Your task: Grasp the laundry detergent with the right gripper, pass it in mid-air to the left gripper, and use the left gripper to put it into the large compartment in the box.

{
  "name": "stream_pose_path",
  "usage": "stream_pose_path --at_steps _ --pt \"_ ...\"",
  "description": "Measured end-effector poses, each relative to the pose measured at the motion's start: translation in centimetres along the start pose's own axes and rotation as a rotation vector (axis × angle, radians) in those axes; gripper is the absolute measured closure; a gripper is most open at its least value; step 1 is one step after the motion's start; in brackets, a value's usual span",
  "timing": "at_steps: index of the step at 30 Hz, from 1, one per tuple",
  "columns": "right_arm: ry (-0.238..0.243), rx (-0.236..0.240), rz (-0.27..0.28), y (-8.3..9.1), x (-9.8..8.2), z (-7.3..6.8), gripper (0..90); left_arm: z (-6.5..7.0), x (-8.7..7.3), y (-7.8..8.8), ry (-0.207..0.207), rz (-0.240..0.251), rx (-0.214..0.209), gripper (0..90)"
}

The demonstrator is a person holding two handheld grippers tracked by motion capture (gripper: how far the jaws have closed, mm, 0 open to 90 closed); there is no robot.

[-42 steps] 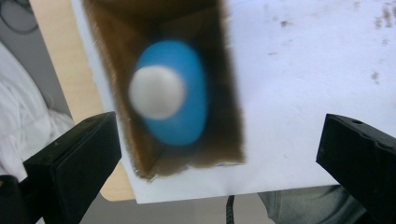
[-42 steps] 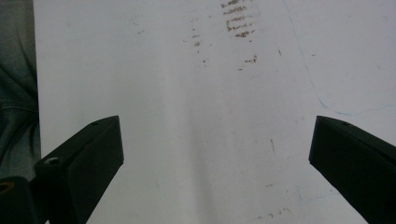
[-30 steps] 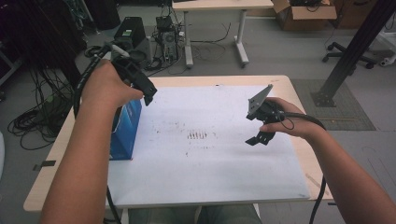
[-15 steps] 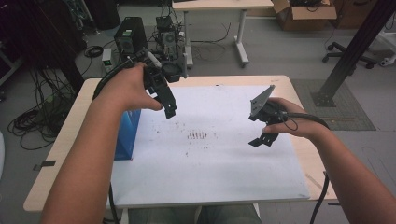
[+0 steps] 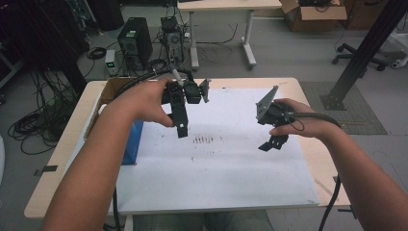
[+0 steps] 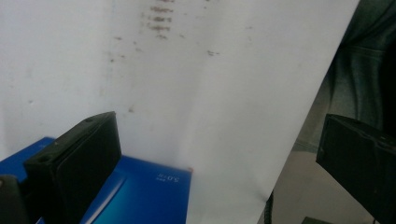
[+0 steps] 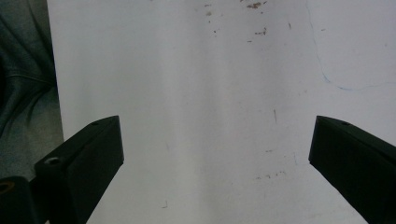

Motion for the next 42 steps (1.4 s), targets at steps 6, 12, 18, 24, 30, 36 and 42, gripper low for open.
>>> stream_pose_path --at_steps 6,12,18,24,30,36,42 --pt "0.005 0.016 -0.033 -0.2 0.0 0.4 3.6 0.1 0.3 -0.8 -0.062 -0.021 -0.006 0.3" --pt "0.008 0.033 -0.065 -0.1 -0.1 0.8 3.6 -0.2 0.8 -1.0 -0.092 -0.012 -0.017 0.3" --pt "0.012 0.037 -0.09 0.3 -0.2 1.2 3.7 -0.5 1.0 -1.3 -0.095 -0.005 -0.034 0.3" --pt "0.014 0.035 -0.104 0.8 -0.3 1.5 3.9 -0.9 0.9 -1.4 -0.1 -0.005 -0.037 0.3" --pt "0.023 0.028 -0.115 1.5 0.0 1.5 3.8 -1.0 0.7 -1.4 -0.097 0.005 -0.034 0.3" --pt "0.032 0.028 -0.122 1.8 0.4 1.5 3.9 -1.0 0.6 -1.5 -0.097 0.005 -0.035 0.3" --pt "0.037 0.026 -0.123 1.9 0.6 1.5 3.9 -1.1 0.5 -1.7 -0.094 0.002 -0.043 0.4"
Point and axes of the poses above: each handheld gripper's, and its own axes: y roughly backward along the jaws, x roughly out of its top, z roughly to its right, the point moved 8 cm from there along -y, roughly forward along the jaws, and after that the axes turned 1 degree about z, right-handed, at the moved point
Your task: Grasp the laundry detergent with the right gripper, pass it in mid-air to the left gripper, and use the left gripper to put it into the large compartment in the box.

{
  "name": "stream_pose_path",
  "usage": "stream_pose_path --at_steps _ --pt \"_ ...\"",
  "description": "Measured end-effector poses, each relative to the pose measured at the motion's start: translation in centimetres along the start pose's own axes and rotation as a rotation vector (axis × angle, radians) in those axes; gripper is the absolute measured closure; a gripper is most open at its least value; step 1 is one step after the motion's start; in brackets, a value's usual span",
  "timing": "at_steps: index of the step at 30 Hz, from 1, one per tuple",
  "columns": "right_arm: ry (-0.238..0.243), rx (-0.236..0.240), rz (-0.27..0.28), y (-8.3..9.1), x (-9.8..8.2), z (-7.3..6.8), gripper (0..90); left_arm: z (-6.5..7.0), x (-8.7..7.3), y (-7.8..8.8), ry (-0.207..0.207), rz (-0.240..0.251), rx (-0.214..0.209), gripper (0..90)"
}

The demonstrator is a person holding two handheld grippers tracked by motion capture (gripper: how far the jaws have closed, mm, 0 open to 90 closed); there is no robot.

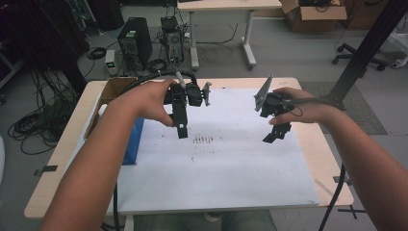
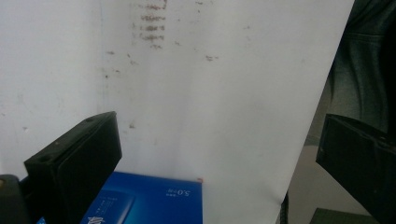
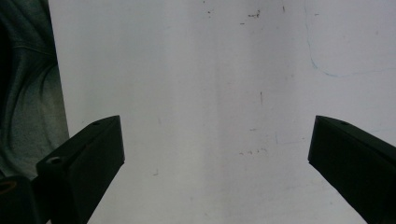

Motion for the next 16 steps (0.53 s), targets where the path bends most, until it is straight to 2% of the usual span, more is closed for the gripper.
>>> stream_pose_path --at_steps 16 --pt "0.008 -0.017 0.001 0.13 0.02 0.05 3.8 0.13 -0.15 -0.01 0.008 0.003 0.0 0.6"
Point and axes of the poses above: each handheld gripper's, and its own axes: y roughly backward along the jaws, x roughly out of its top, z roughly to its right, the point moved 8 cm from there along -y, roughly forward along the jaws, and after that the axes turned 1 degree about z, right-handed, at the moved point
